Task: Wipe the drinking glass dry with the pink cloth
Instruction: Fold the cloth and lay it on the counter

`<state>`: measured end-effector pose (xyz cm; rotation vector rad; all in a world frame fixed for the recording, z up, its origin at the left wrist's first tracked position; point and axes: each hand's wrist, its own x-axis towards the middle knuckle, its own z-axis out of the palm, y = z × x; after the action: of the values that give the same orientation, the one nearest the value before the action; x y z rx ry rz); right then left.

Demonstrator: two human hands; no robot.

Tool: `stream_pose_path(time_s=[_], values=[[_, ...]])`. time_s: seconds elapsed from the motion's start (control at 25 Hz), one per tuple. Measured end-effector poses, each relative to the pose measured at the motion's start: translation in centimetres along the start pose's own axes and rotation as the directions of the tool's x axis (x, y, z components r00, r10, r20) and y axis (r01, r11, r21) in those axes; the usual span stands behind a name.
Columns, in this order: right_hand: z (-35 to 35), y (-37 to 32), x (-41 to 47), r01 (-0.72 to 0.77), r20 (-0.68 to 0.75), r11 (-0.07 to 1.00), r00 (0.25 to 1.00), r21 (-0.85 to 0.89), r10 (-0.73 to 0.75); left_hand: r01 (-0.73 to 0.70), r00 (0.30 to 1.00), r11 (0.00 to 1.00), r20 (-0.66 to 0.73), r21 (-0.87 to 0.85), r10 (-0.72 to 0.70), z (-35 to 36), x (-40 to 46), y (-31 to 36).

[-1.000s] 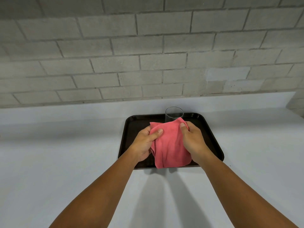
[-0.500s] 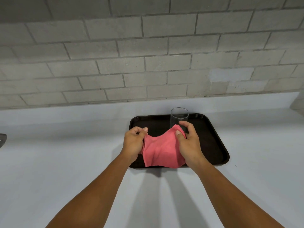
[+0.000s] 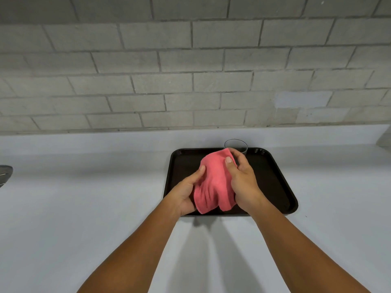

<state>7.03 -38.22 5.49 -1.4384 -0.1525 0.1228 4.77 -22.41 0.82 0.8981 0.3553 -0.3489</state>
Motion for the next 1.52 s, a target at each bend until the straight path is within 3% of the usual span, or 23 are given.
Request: stream_pose_path(time_s=[0.12, 0.24, 0.32, 0.44, 0.56, 0.92, 1.08, 1.36, 1.52], values=[[0.4, -0.7, 0.1, -0.057, 0.029, 0.997, 0.998, 0.047, 0.056, 0.006, 0.999, 0.998, 0.035, -0.055, -0.004, 0.4, -0.1, -0.3], [0.4, -0.6, 0.4, -0.110, -0.002, 0.994, 0.994, -0.010, 0.110, -0.204, 0.975, 0.979, -0.089, -0.002, 0.203, 0.4, -0.1, -0.2], [0.5, 0.0, 0.5, -0.130, -0.051, 0.991, 0.990, -0.030, 0.128, -0.311, 0.930, 0.940, -0.158, 0.138, 0.331, 0.0, -0.6, 0.1], [1.4, 1.4, 0.6, -0.094, -0.116, 0.988, 0.990, -0.124, 0.080, -0.330, 0.818, 0.844, -0.318, 0.422, 0.479, -1.6, -1.4, 0.8], [3.1, 3.2, 0.5, -0.021, -0.086, 0.968, 0.996, -0.252, -0.001, -0.364, 0.736, 0.760, -0.334, 0.538, 0.589, -4.0, -2.5, 1.8], [11.8, 6.7, 0.0, 0.111, 0.186, 0.952, 0.981, -0.284, -0.059, -0.309, 0.570, 0.625, -0.387, 0.717, 0.725, -12.7, -6.7, 5.1], [15.0, 8.3, 0.1, 0.036, 0.265, 0.957, 0.963, -0.288, 0.043, -0.248, 0.520, 0.577, -0.395, 0.778, 0.757, -15.9, -7.9, 6.1], [18.1, 11.0, 0.4, -0.090, 0.200, 0.945, 0.967, -0.315, 0.159, -0.204, 0.528, 0.600, -0.430, 0.773, 0.733, -20.2, -8.4, 5.8], [19.1, 12.3, 0.5, -0.096, 0.142, 0.907, 0.976, -0.411, 0.167, -0.097, 0.493, 0.530, -0.422, 0.842, 0.761, -21.7, -8.0, 5.4]])
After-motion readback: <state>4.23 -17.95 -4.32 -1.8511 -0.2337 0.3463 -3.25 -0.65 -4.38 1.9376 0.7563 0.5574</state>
